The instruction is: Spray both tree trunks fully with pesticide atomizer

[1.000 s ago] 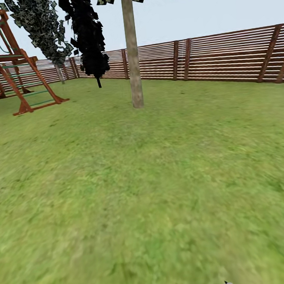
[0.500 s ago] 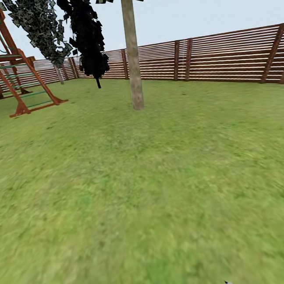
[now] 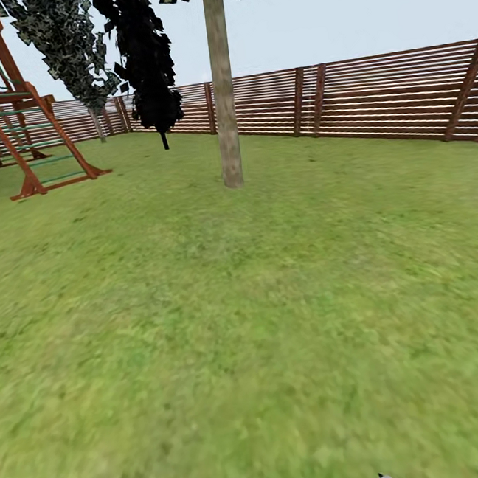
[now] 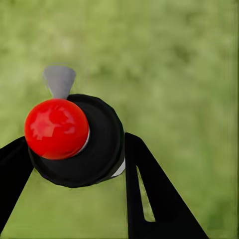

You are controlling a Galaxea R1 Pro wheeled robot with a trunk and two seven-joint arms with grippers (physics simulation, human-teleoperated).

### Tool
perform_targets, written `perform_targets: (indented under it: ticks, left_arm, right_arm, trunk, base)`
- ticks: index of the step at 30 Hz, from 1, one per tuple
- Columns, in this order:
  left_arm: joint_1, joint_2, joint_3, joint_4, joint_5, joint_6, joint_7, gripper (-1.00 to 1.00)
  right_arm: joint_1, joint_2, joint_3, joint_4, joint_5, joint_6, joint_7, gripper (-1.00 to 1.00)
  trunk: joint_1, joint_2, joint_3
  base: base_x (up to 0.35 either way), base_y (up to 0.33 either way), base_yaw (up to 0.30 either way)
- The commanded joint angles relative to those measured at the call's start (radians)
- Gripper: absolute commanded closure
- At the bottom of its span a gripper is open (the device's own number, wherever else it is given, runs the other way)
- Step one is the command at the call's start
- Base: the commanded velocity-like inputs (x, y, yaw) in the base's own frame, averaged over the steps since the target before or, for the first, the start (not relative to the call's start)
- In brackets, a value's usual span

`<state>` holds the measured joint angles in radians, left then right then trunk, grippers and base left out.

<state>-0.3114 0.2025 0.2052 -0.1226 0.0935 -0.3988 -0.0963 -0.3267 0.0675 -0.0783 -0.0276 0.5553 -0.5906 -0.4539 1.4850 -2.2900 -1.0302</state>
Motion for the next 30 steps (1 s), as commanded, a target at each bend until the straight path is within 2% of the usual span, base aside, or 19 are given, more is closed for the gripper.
perform_targets:
  ticks: [1,30]
  left_arm:
    - [0.0,0.0,0.0,0.0,0.0,0.0,0.0,1.0]
    - [0.0,0.0,0.0,0.0,0.0,0.0,0.0,1.0]
  right_arm:
    - [0.0,0.0,0.0,0.0,0.0,0.0,0.0,-1.0]
    - [0.0,0.0,0.0,0.0,0.0,0.0,0.0,-1.0]
  trunk:
    - [0.0,0.0,0.0]
    - [0.0,0.0,0.0]
  base:
    - [0.338,0.0,0.0]
    - [0.338,0.0,0.0]
